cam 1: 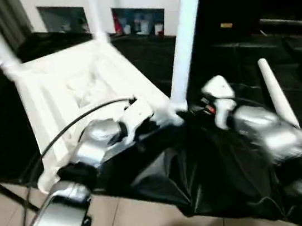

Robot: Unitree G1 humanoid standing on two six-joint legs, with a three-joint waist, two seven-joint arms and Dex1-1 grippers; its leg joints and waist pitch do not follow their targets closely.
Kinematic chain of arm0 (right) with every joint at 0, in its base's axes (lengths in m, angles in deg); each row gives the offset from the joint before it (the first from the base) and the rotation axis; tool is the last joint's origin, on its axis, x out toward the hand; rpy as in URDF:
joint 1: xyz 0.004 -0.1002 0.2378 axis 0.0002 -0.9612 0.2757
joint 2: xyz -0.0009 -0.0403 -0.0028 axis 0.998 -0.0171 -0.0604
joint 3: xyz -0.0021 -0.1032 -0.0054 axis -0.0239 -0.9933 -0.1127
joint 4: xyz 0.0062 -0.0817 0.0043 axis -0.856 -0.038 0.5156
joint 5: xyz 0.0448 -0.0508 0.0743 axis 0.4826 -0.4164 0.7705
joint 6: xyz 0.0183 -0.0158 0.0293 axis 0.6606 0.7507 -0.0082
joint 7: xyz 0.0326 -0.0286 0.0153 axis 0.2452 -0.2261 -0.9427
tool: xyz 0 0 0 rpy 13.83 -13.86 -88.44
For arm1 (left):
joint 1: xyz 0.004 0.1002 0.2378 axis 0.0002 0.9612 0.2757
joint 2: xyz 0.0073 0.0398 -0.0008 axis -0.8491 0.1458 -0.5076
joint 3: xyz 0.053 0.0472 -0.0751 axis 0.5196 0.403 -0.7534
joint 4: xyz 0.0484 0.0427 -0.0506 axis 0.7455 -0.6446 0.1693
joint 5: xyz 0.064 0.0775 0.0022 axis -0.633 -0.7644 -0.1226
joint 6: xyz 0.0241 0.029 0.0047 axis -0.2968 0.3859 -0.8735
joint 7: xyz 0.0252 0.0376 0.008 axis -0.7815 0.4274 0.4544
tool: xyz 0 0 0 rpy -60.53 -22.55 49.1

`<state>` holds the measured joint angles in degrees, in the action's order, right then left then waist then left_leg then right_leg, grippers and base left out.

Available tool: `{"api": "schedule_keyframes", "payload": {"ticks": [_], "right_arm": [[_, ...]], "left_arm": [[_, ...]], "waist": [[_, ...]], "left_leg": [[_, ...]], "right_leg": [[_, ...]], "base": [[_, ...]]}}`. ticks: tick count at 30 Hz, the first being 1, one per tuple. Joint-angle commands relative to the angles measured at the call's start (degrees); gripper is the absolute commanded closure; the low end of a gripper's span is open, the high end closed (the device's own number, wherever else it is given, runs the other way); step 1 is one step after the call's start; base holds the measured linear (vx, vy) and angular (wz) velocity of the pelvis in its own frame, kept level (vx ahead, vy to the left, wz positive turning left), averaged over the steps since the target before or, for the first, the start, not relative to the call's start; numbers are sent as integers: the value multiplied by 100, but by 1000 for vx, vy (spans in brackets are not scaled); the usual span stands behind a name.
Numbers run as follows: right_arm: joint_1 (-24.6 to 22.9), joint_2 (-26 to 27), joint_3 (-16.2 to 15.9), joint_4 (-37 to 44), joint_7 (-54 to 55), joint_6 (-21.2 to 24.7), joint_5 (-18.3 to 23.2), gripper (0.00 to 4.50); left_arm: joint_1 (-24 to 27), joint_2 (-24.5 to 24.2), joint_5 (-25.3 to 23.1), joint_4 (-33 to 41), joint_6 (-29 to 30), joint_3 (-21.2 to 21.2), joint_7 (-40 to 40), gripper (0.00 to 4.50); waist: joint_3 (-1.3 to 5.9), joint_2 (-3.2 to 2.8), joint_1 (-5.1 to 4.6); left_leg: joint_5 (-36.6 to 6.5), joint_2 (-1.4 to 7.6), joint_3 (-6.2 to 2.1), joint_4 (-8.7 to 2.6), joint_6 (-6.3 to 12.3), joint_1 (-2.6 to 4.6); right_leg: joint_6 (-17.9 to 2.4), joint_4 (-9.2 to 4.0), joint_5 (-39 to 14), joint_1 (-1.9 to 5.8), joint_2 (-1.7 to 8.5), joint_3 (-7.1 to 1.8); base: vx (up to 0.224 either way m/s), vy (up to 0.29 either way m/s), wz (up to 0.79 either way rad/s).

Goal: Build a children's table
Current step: Insert table leg to table base, then rotate leg to tighten

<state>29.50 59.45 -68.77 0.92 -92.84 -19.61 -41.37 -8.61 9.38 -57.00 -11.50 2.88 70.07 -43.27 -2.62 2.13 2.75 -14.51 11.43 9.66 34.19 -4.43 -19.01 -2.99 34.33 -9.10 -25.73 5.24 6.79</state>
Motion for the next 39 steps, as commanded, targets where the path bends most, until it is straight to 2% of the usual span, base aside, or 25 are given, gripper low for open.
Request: {"api": "schedule_keyframes", "payload": {"ticks": [1, 5, 7, 10, 13, 15, 16, 18, 25, 26, 28, 29, 32, 33, 34, 35, 39], "right_arm": [[-163, -174, -40, 526, -365, 218, 210, 54], [-480, -440, -235, 1013, -810, 326, 252, 54], [-617, -554, -373, 1125, -992, 254, 188, 54], [-713, -632, -487, 1242, -1103, 232, 142, 54], [-742, -589, -606, 1262, -1076, 189, 19, 54], [-702, -512, -626, 1173, -983, 156, -73, 54], [-671, -466, -637, 1098, -944, 130, -104, 54], [-619, -399, -660, 977, -882, 61, -144, 54], [-538, -214, -746, 762, -917, -115, -208, 54], [-537, -200, -744, 759, -929, -110, -205, 70], [-510, -182, -743, 701, -928, -142, -222, 81], [-499, -183, -758, 663, -932, -175, -231, 101], [-489, -186, -797, 603, -945, -244, -256, 113], [-488, -180, -808, 580, -952, -269, -264, 130], [-488, -180, -808, 580, -952, -269, -264, 130], [-485, -169, -822, 554, -962, -293, -275, 150], [-441, -106, -866, 389, -994, -422, -363, 171]], "left_arm": [[136, -50, 149, 221, -248, 147, -462, 450], [353, -259, 481, 598, -372, 135, -1182, 450], [443, -341, 629, 773, -314, 90, -1434, 450], [510, -427, 716, 918, -245, 76, -1651, 450], [635, -554, 838, 1161, -205, 89, -1944, 450], [707, -599, 908, 1332, -155, 76, -2052, 450], [735, -620, 925, 1398, -124, 78, -2084, 450], [757, -639, 923, 1441, -122, 77, -2101, 450], [820, -659, 880, 1536, -69, 45, -2082, 450], [825, -660, 881, 1546, -60, 37, -2081, 450], [826, -659, 869, 1551, -52, 34, -2069, 450], [833, -659, 869, 1559, -43, 30, -2064, 450], [849, -661, 865, 1566, -42, 27, -2049, 450], [857, -662, 863, 1570, -43, 26, -2042, 450], [857, -662, 863, 1570, -43, 26, -2042, 450], [864, -666, 859, 1574, -43, 27, -2033, 450], [891, -688, 847, 1604, -17, 21, -2017, 450]], "waist": [[346, 20, 21], [362, -1, 52], [376, 16, 64], [378, 2, 76], [365, 5, 72], [366, -11, 75], [363, 7, 66], [365, -19, 72], [377, 26, 60], [380, 14, 63], [384, 19, 63], [387, 26, 63], [387, 26, 66], [387, 44, 70], [385, 38, 72], [390, 45, 72], [394, 59, 70]], "left_leg": [[30, 175, 11, -349, 814, -69], [54, 183, 18, -352, 614, -70], [185, 177, 24, -341, 603, -69], [273, 169, 33, -330, 631, -68], [99, 159, 30, -344, 512, -101], [28, 152, 41, -346, 440, -82], [15, 148, 44, -347, 425, -88], [-53, 139, 39, -351, 379, -94], [-21, 125, 36, -337, 342, -119], [13, 126, 31, -336, 352, -120], [43, 121, 33, -330, 369, -123], [78, 124, 30, -328, 378, -121], [84, 121, 32, -321, 392, -125], [66, 115, 33, -318, 397, -126], [64, 115, 33, -318, 398, -128], [72, 116, 33, -313, 397, -127], [98, 112, 30, -307, 396, -140]], "right_leg": [[-1061, -372, -1155, 524, 328, -364], [-1065, -326, -903, 526, 334, -377], [-1153, -280, -616, 532, 330, -379], [-1229, -258, -418, 534, 325, -383], [-1141, -295, -696, 560, 335, -383], [-1085, -308, -779, 542, 321, -387], [-1069, -311, -805, 543, 311, -384], [-1014, -319, -908, 551, 309, -378], [-921, -303, -926, 566, 290, -376], [-922, -293, -889, 568, 292, -374], [-922, -288, -856, 571, 288, -372], [-928, -280, -812, 571, 286, -371], [-935, -276, -812, 570, 290, -371], [-903, -279, -880, 574, 287, -369], [-896, -281, -903, 573, 289, -370], [-887, -278, -912, 571, 288, -368], [-872, -264, -922, 579, 289, -366]], "base": [[0, 0, 0], [0, 0, 0], [0, 0, 0], [0, 0, 0], [0, 0, 0], [0, 0, 0], [0, 0, 0], [0, 0, 0], [0, 0, 0], [0, 0, 0], [0, 0, 0], [0, 0, 0], [0, 0, 0], [0, 0, 0], [0, 0, 0], [0, 0, 0], [0, 0, 0]]}}
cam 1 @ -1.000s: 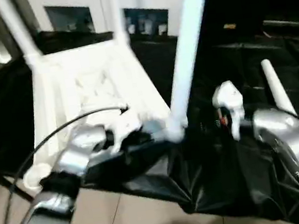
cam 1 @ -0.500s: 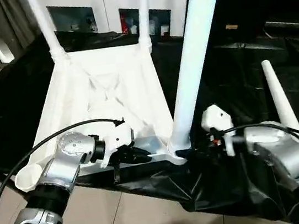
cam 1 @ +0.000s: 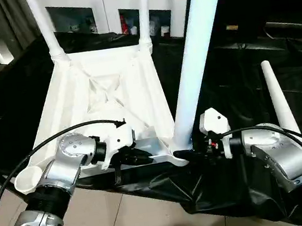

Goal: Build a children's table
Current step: Rotate leg to tighten

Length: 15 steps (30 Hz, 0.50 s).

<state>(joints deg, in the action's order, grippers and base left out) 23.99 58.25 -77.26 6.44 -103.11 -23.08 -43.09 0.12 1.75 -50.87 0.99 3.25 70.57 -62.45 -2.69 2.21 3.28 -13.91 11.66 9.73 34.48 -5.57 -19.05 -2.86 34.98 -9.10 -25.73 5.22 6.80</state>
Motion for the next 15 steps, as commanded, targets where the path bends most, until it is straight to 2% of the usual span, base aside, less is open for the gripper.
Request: {"api": "schedule_keyframes", "payload": {"ticks": [1, 7, 8, 11, 12, 13, 14, 15], "right_arm": [[112, 16, -18, -166, 33, -76, -193, 177], [170, 117, -38, -387, 92, -109, -190, 183], [157, 173, -3, -430, 153, -40, -152, 183], [149, 224, 27, -480, 221, 15, -120, 184], [165, 503, 183, -773, 816, 187, -153, 184], [165, 503, 183, -773, 816, 187, -153, 184], [184, 673, 276, -950, 1171, 265, -194, 184], [215, 893, 394, -1140, 1602, 384, -212, 184]], "left_arm": [[19, 75, 234, 355, -54, -28, -99, 450], [28, 65, 219, 315, -55, -34, -74, 450], [34, 85, 226, 309, -17, -59, -16, 450], [38, 104, 226, 297, 14, -80, 47, 450], [-47, 196, -38, 47, 83, -90, 593, 450], [-47, 196, -38, 47, 83, -90, 593, 450], [-110, 251, -208, -108, 145, -91, 942, 450], [-198, 378, -312, -275, 262, -154, 1383, 450]], "waist": [[403, 52, 13], [399, 47, -14], [396, 32, -21], [393, 48, -34], [391, 18, -41], [391, 18, -41], [376, 31, -69], [382, 17, -80]], "left_leg": [[56, 89, 23, -333, 516, -134], [38, 88, 21, -331, 521, -130], [-2, 90, 19, -332, 506, -132], [-100, 82, 17, -338, 445, -140], [-125, 84, 16, -341, 418, -133], [-125, 84, 16, -341, 418, -133], [-251, 68, 16, -352, 325, -140], [-289, 66, 12, -353, 278, -139]], "right_leg": [[-875, -329, -907, 573, 288, -367], [-922, -326, -891, 571, 282, -363], [-913, -336, -954, 572, 283, -361], [-815, -366, -1171, 581, 275, -354], [-806, -373, -1209, 569, 271, -353], [-806, -373, -1209, 569, 271, -353], [-713, -421, -1475, 569, 258, -335], [-677, -424, -1575, 574, 259, -331]], "base": [[0, 0, 0], [0, 0, 0], [0, 0, 0], [0, 0, 0], [0, 0, 0], [0, 0, 0], [0, 0, 0], [0, 0, 0]]}}
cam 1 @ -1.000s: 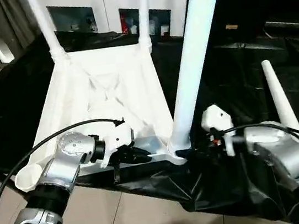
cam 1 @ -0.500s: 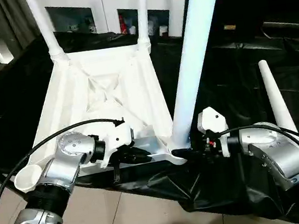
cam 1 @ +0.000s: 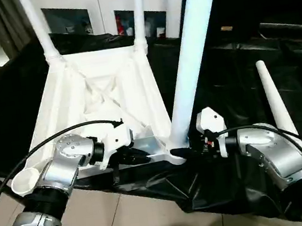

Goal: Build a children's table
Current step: Rotate leg to tighten

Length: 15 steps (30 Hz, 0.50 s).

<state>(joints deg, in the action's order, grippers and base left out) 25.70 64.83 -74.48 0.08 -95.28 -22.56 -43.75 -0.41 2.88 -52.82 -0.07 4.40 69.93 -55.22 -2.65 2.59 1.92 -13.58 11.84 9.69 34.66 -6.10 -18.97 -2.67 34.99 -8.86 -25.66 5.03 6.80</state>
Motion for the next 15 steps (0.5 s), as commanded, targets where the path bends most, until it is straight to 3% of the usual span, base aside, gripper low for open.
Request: {"api": "schedule_keyframes", "payload": {"ticks": [1, 3, 5, 7, 8, 9, 10, 13, 15], "right_arm": [[65, 376, 191, -616, 1086, 407, -153, 184], [124, 723, 384, -842, 1753, 568, -162, 184], [168, 913, 468, -966, 2089, 646, -158, 184], [250, 1144, 566, -1140, 2495, 720, -151, 184], [308, 1287, 629, -1253, 2733, 763, -151, 184], [411, 1450, 629, -1418, 2957, 749, -196, 184], [482, 1552, 629, -1528, 3083, 726, -243, 184], [621, 1657, 542, -1685, 3078, 508, -389, 184], [653, 1674, 521, -1714, 3045, 432, -425, 184]], "left_arm": [[-200, 353, -162, -263, 229, -138, 929, 450], [-310, 552, -205, -396, 395, -209, 1371, 450], [-394, 670, -303, -489, 542, -213, 1712, 450], [-512, 847, -387, -617, 750, -247, 2176, 450], [-589, 962, -438, -699, 891, -268, 2484, 450], [-670, 1117, -490, -772, 998, -248, 2733, 450], [-714, 1213, -520, -814, 1040, -233, 2856, 450], [-766, 1293, -658, -874, 905, -111, 2879, 450], [-780, 1297, -705, -898, 857, -74, 2874, 450]], "waist": [[353, -20, 20], [328, -6, 9], [284, -17, -11], [319, -34, -4], [325, -49, 0], [351, -56, -6], [343, -60, -14], [344, -79, -26], [364, -77, -26]], "left_leg": [[-465, 43, 30, -374, 249, -120], [-694, -15, 18, -358, 161, -110], [-957, -44, 27, -340, 207, -39], [-962, -52, 4, -339, 180, -33], [-956, -33, -12, -355, 172, -33], [-813, 19, -28, -402, 181, -56], [-791, 27, -27, -407, 184, -54], [-935, 62, -35, -441, 237, -12], [-883, 75, -43, -456, 273, -28]], "right_leg": [[-598, -497, -1943, 514, 264, -318], [-265, -602, -2777, 521, 270, -265], [113, -771, -3570, 439, 270, -213], [223, -798, -3609, 448, 257, -169], [221, -788, -3546, 460, 265, -159], [96, -747, -3110, 503, 271, -175], [33, -743, -3002, 490, 266, -180], [-216, -718, -2703, 508, 294, -197], [-389, -650, -2388, 536, 314, -246]], "base": [[0, 0, 0], [0, 0, 0], [-27, -1, 0], [0, 0, 0], [0, 0, 0], [0, 0, 0], [0, 0, 0], [0, 0, 0], [0, 0, 0]]}}
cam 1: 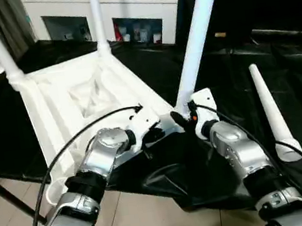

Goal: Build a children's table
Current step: Rotate leg to tighten

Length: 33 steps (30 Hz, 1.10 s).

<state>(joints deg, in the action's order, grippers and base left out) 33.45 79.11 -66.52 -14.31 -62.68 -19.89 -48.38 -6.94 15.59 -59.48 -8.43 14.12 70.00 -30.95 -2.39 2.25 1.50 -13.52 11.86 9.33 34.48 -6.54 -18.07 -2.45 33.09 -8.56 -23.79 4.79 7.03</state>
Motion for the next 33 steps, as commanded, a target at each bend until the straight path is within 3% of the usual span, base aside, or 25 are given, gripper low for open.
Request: {"api": "schedule_keyframes", "payload": {"ticks": [1, 2, 3, 6, 7, 9, 12, 16, 18, 22, 33], "right_arm": [[-105, 247, -265, -261, -293, 85, 63, 150], [-100, 245, -247, -246, -341, 46, 91, 150], [-112, 197, -219, -133, -512, 41, 167, 115], [-140, 2, -272, 122, -877, -39, 187, 102], [-200, -280, -337, 427, -1287, -32, 237, 88], [-266, -560, -354, 713, -1647, 4, 314, 88], [-440, -1239, -409, 1208, -2530, -29, 425, 88], [-543, -1623, -466, 1427, -3096, -32, 474, 88], [-610, -1861, -564, 1516, -3448, -83, 423, 88], [-631, -1934, -669, 1512, -3539, -140, 359, 88], [-731, -1935, -1063, 1547, -3990, -379, 192, 88]], "left_arm": [[-121, 10, -57, -60, -144, -61, 401, 450], [-114, -1, -59, -56, -149, -56, 374, 450], [-79, -74, -44, -15, -193, -41, 261, 450], [-28, -207, -27, 27, -221, -36, 116, 450], [17, -329, -3, 46, -345, -12, -114, 450], [55, -444, 7, 59, -464, 4, -304, 450], [166, -740, 82, 165, -657, 56, -896, 450], [270, -970, 249, 321, -822, 140, -1572, 450], [386, -1194, 497, 514, -1194, 241, -2332, 450], [452, -1273, 709, 706, -1179, 240, -2719, 450], [580, -1311, 1019, 1093, -1002, 255, -3287, 450]], "waist": [[343, -39, 17], [346, -36, 25], [342, -45, 28], [353, -23, 46], [351, -19, 59], [358, -17, 50], [358, -22, 77], [346, -27, 79], [338, -30, 99], [339, -43, 150], [335, -51, 209]], "left_leg": [[-832, 73, -3, -437, 333, -121], [-750, 81, 5, -437, 372, -120], [-763, 80, 17, -432, 400, -104], [-730, 58, 27, -421, 473, -142], [-618, 55, 18, -425, 514, -168], [-506, 86, 12, -421, 560, -184], [-457, 90, 16, -410, 659, -164], [-530, 112, 34, -419, 628, -136], [-613, 117, 29, -430, 570, -128], [-590, 147, 40, -442, 455, -90], [-560, 147, 53, -447, 386, -101]], "right_leg": [[-463, -442, -2298, 357, 339, -283], [-563, -411, -2112, 357, 340, -300], [-625, -414, -2121, 344, 336, -306], [-607, -414, -2193, 387, 348, -308], [-556, -417, -2159, 417, 342, -306], [-604, -379, -1952, 406, 343, -325], [-698, -366, -1737, 406, 326, -328], [-835, -355, -1751, 378, 329, -337], [-826, -367, -1880, 379, 344, -340], [-931, -330, -1712, 353, 345, -361], [-995, -299, -1520, 375, 348, -376]], "base": [[0, 0, 0], [0, 0, 0], [0, 0, 0], [0, 0, 0], [0, 0, 0], [0, 0, 0], [0, 0, 0], [0, 0, 0], [0, 0, 0], [0, 0, 0], [0, 0, 0]]}}
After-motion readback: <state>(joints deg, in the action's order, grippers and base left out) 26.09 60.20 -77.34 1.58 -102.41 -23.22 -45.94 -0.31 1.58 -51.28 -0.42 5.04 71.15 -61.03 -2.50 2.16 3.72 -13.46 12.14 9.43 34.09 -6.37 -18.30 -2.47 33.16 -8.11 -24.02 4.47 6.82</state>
